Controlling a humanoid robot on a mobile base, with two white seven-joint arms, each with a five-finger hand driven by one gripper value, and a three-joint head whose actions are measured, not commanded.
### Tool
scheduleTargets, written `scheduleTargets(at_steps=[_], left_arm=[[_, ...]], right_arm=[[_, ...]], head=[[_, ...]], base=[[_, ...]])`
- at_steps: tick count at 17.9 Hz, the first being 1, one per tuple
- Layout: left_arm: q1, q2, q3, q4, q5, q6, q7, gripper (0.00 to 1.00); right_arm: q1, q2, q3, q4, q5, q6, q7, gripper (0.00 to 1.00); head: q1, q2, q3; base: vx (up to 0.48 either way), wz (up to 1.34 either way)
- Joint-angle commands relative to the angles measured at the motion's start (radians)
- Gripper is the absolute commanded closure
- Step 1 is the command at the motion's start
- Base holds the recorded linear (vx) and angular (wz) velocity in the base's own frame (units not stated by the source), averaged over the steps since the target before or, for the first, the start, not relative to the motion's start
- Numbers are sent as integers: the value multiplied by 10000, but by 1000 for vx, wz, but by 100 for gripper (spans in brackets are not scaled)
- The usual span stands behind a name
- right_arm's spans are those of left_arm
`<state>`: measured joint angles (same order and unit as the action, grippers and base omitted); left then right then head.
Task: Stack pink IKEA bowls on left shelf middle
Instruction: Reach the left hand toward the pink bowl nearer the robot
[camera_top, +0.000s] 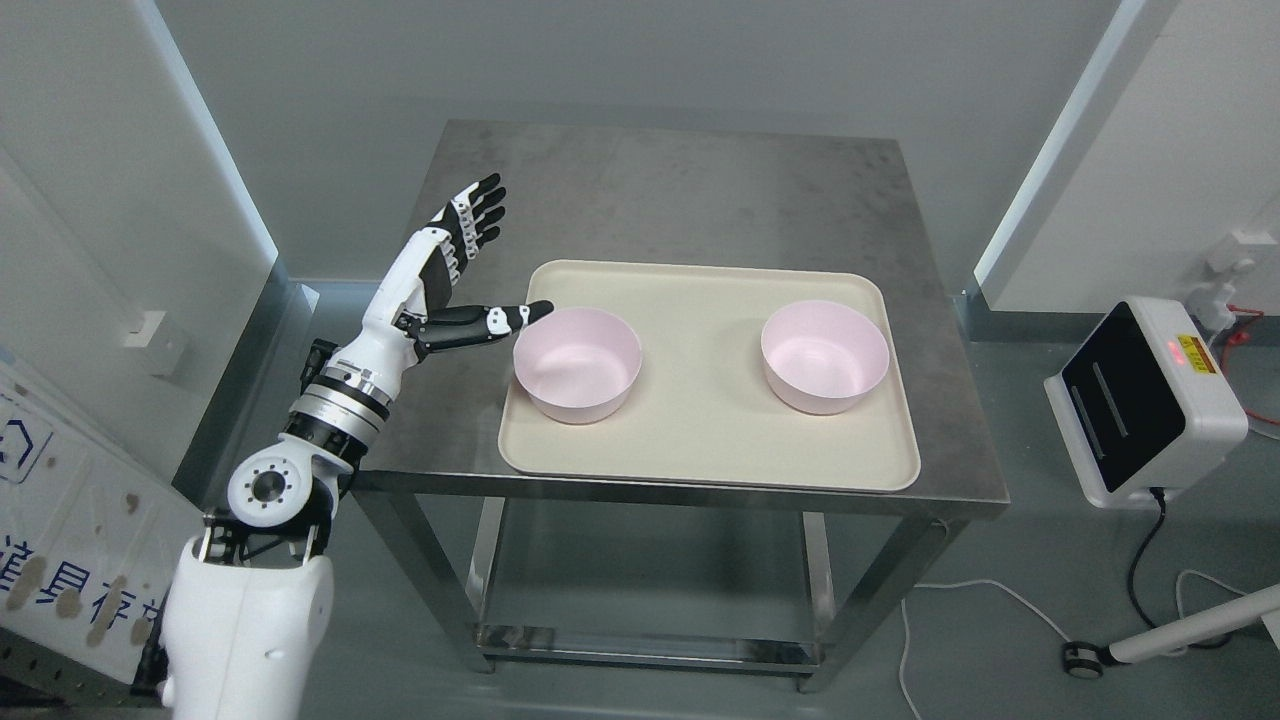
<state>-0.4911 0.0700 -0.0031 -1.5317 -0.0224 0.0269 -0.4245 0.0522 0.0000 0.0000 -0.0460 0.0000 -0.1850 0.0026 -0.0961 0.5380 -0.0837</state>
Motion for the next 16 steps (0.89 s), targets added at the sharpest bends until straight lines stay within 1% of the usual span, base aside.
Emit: scheduleTargets(at_steps=[1, 3, 4, 6, 7, 8, 10, 13, 15, 16], left_arm=[[-1056, 942, -950, 1571, -2517, 68, -971, 0], [-1300, 895, -1286, 1633, -2858, 83, -1078, 1], [-1423, 925, -1577, 1725, -2875, 99, -1245, 4], [-1897, 972, -1992, 2244, -2951, 236, -1689, 7], [-2082, 987, -2039, 2490, -2967, 237, -1996, 13], [-2145, 972, -1994, 2584, -2967, 252, -2333, 17], [-2146, 1018, -2055, 2600, -3074, 267, -2505, 17], [-2206, 1002, -2025, 2844, -3716, 497, -2520, 17], [-2558, 987, -2070, 3104, -4131, 620, -2520, 17], [-2696, 972, -2071, 3319, -4360, 620, -2536, 20]], right_arm=[[0, -175, -92, 0, 77, -6, 5, 0], [0, -175, -92, 0, 77, -6, 5, 0], [0, -175, -92, 0, 77, -6, 5, 0], [0, -175, -92, 0, 77, -6, 5, 0], [0, -175, -92, 0, 77, -6, 5, 0], [0, -175, -92, 0, 77, -6, 5, 0], [0, -175, -92, 0, 77, -6, 5, 0], [0, -175, -92, 0, 77, -6, 5, 0], [0, -175, -92, 0, 77, -6, 5, 0], [0, -175, -92, 0, 77, -6, 5, 0]], head=[[0, 0, 0], [0, 0, 0], [0, 0, 0], [0, 0, 0], [0, 0, 0], [0, 0, 0], [0, 0, 0], [0, 0, 0], [0, 0, 0], [0, 0, 0]], base=[[0, 0], [0, 0], [0, 0], [0, 0], [0, 0], [0, 0], [0, 0], [0, 0], [0, 0], [0, 0]])
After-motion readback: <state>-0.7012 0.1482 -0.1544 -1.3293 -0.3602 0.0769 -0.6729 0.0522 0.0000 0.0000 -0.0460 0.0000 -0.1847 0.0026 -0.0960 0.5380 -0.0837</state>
